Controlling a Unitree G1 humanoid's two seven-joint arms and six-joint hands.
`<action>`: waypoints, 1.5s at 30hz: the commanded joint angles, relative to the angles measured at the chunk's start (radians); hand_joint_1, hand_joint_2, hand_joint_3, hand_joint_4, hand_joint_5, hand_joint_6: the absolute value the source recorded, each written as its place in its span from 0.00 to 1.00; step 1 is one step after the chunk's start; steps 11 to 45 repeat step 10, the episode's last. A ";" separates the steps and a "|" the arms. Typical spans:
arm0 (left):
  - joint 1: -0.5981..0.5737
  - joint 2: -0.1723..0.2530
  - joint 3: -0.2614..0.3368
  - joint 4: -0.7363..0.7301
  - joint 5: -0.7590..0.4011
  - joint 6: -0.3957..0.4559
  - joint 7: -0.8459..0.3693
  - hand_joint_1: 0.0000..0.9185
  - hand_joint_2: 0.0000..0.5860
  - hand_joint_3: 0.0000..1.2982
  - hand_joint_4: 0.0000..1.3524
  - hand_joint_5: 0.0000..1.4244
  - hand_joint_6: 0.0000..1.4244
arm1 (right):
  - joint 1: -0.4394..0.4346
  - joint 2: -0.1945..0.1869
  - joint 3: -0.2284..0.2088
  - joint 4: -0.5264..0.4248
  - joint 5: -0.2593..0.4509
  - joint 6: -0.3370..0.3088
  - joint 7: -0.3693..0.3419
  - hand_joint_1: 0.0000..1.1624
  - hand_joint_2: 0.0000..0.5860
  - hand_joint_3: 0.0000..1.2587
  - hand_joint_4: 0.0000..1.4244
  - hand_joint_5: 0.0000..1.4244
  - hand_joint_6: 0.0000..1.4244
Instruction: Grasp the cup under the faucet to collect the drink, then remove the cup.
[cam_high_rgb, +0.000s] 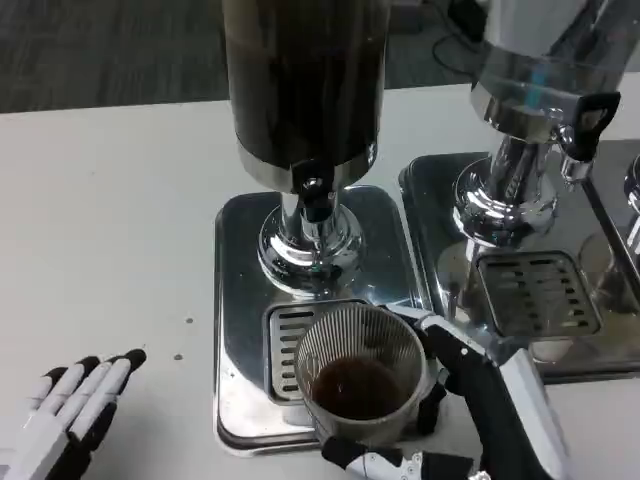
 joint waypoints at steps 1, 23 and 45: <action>0.008 0.001 -0.012 -0.013 0.007 0.010 0.020 0.00 0.09 0.00 0.00 0.00 0.00 | 0.002 0.001 0.001 -0.033 0.015 -0.052 -0.008 0.77 0.32 0.44 0.45 0.53 0.77; 0.006 0.003 -0.022 -0.015 0.005 0.028 0.022 0.00 0.09 0.00 0.00 0.00 0.00 | 0.001 0.008 0.003 -0.032 0.011 -0.046 -0.010 0.77 0.32 0.44 0.45 0.53 0.77; 0.006 0.003 -0.022 -0.015 0.005 0.028 0.022 0.00 0.09 0.00 0.00 0.00 0.00 | 0.001 0.008 0.003 -0.032 0.011 -0.046 -0.010 0.77 0.32 0.44 0.45 0.53 0.77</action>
